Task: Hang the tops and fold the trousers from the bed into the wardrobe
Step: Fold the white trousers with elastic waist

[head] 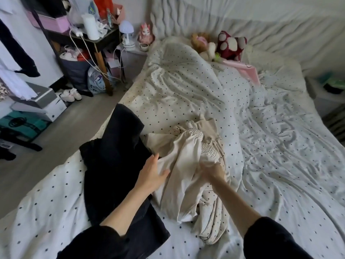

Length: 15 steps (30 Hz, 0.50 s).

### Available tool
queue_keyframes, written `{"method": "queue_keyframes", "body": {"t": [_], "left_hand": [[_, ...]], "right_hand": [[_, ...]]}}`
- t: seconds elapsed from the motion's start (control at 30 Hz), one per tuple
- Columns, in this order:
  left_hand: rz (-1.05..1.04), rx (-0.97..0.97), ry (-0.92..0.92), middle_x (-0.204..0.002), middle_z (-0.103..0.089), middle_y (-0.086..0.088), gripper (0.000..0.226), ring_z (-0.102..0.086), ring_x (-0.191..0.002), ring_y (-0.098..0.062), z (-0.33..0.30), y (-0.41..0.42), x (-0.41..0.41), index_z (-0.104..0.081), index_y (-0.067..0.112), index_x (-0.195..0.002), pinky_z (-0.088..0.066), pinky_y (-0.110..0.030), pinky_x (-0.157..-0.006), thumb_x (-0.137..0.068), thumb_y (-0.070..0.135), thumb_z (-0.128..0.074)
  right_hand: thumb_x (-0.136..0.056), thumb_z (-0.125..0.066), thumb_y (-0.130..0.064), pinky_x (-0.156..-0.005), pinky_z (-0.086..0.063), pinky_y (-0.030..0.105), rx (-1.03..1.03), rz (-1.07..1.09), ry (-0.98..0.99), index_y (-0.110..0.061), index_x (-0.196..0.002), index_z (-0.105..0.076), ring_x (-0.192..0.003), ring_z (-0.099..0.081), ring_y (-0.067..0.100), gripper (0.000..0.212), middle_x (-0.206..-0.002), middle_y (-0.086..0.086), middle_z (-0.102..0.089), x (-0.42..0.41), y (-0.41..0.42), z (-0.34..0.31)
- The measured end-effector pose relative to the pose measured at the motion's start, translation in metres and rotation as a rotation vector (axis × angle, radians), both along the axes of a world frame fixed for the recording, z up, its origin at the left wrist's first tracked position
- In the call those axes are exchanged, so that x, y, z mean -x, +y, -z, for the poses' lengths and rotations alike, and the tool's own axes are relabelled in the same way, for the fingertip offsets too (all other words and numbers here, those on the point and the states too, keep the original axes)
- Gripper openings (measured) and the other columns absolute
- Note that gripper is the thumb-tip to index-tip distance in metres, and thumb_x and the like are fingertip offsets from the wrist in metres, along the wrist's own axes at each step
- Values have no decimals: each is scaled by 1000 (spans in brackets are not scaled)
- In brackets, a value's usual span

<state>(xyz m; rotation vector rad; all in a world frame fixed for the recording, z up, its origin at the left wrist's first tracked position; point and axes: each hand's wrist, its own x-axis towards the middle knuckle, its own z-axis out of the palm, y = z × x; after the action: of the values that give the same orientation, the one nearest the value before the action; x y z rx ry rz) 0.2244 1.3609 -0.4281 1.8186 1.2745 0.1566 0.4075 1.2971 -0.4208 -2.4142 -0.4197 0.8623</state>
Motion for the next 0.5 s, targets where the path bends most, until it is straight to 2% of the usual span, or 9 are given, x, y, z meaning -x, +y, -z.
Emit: {"method": "queue_keyframes", "body": {"t": [0.03, 0.1, 0.17, 0.23, 0.3, 0.33, 0.43, 0.5], "left_hand": [[21, -12, 37, -156, -15, -6, 77, -19, -143, -20, 1, 4, -7, -8, 15, -150, -24, -37, -113, -92, 42, -51], [83, -64, 172, -153, -25, -7, 86, -28, -138, -25, 4, 11, -26, -3, 18, -150, -26, -43, -108, -88, 54, -50], [123, -89, 289, -146, -38, -7, 91, -35, -133, -28, 3, 13, -42, -4, 19, -150, -25, -45, -103, -84, 63, -50], [103, -119, 292, -136, -49, -4, 77, -43, -127, -26, -2, 12, -52, -20, 19, -147, -24, -40, -100, -87, 57, -50], [61, -203, 249, -118, -61, 0, 44, -52, -115, -23, -12, 9, -54, -44, 22, -133, -23, -35, -90, -92, 39, -48], [33, -239, 224, -109, -64, 2, 31, -55, -109, -23, -18, 10, -53, -52, 22, -122, -23, -33, -85, -93, 33, -47], [-33, -223, 127, -88, -65, 2, 12, -58, -96, -24, -41, 13, -47, -60, 23, -95, -27, -30, -80, -90, 28, -50], [-76, -151, 6, -71, -54, 1, 12, -55, -77, -25, -62, 12, -45, -55, 17, -77, -33, -27, -67, -87, 22, -54]], "right_hand": [[-92, -54, -32, -65, -51, 31, -53, 79, 47, 8, -115, -55, -85, -60, 28, 46, -91, 17, -61, -4, 4, 0], [-88, -62, -19, -38, -38, 21, -123, 210, 152, 8, -110, -55, -61, -53, 22, 36, -82, 16, -56, -12, 10, 1], [-80, -65, -9, -28, -27, 13, -160, 304, 231, 8, -111, -56, -54, -47, 21, 37, -81, 17, -54, -22, 13, 8], [-76, -63, -4, -30, -30, 14, -167, 367, 311, 8, -108, -57, -57, -47, 22, 35, -81, 16, -54, -29, 12, 8], [-77, -60, 4, -34, -33, 18, -169, 416, 410, 6, -81, -56, -50, -44, 20, 6, -65, 12, -50, -34, 6, 1], [-76, -59, 7, -37, -32, 18, -178, 439, 455, 1, -69, -52, -48, -40, 18, 11, -58, 9, -45, -36, 3, -6], [-76, -58, 9, -47, -29, 22, -236, 427, 484, -4, -64, -46, -50, -35, 16, 21, -58, 6, -39, -44, -5, -30], [-78, -60, 7, -48, -27, 22, -254, 396, 506, -5, -64, -46, -51, -33, 15, 23, -59, 5, -38, -46, -8, -59]]}}
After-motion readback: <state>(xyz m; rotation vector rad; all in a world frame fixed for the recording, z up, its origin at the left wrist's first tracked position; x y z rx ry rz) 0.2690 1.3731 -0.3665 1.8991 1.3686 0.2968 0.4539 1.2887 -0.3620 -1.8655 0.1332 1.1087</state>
